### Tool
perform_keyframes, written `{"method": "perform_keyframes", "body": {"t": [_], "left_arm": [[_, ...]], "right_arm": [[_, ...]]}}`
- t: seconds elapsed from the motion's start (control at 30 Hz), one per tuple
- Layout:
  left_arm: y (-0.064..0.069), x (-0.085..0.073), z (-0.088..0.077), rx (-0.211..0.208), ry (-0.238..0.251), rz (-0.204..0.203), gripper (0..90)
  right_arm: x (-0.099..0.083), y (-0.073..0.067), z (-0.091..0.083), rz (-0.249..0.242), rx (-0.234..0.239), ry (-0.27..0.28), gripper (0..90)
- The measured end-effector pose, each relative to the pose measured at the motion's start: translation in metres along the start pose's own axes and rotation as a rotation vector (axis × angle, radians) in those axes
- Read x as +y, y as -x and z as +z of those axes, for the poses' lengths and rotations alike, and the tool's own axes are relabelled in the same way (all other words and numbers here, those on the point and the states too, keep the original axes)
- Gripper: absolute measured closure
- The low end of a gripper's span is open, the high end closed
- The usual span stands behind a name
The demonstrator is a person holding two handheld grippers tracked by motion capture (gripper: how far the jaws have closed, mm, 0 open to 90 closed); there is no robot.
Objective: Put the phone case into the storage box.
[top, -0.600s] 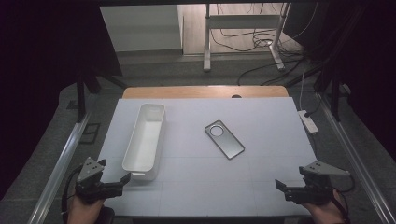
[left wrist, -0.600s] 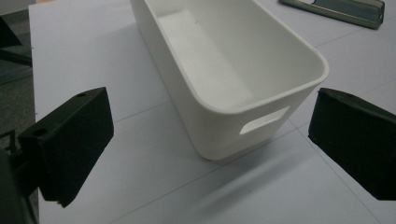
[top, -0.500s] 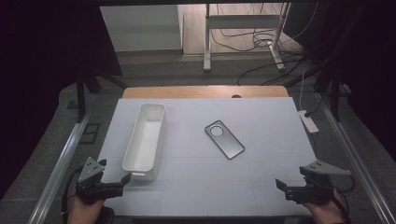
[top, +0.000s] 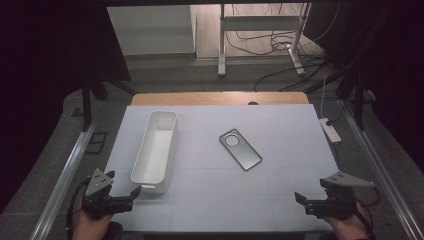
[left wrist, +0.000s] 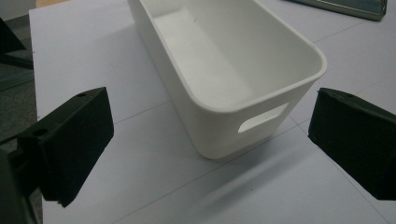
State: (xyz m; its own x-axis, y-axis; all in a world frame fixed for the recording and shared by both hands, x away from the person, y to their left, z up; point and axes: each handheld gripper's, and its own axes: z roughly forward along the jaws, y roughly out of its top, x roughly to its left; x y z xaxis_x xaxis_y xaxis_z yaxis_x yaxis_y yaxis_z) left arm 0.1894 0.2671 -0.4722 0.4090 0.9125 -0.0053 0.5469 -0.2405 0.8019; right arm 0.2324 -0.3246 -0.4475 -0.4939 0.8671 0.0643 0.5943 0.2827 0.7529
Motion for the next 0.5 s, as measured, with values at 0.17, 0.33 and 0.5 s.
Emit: {"method": "perform_keyframes", "body": {"t": [0.17,0.33,0.5], "left_arm": [[0.0006,0.0000,0.0000,-0.002,-0.001,0.005,1.0],[0.0017,0.0001,0.0000,-0.006,0.000,0.019,1.0],[0.0016,-0.0004,-0.0009,-0.019,0.010,0.026,1.2]], "right_arm": [[0.0004,-0.0005,0.0007,-0.004,0.002,-0.007,0.3],[0.0008,-0.0005,0.0017,-0.005,0.002,-0.015,0.0],[0.0013,-0.0008,0.0025,-0.007,-0.007,-0.024,0.0]]}}
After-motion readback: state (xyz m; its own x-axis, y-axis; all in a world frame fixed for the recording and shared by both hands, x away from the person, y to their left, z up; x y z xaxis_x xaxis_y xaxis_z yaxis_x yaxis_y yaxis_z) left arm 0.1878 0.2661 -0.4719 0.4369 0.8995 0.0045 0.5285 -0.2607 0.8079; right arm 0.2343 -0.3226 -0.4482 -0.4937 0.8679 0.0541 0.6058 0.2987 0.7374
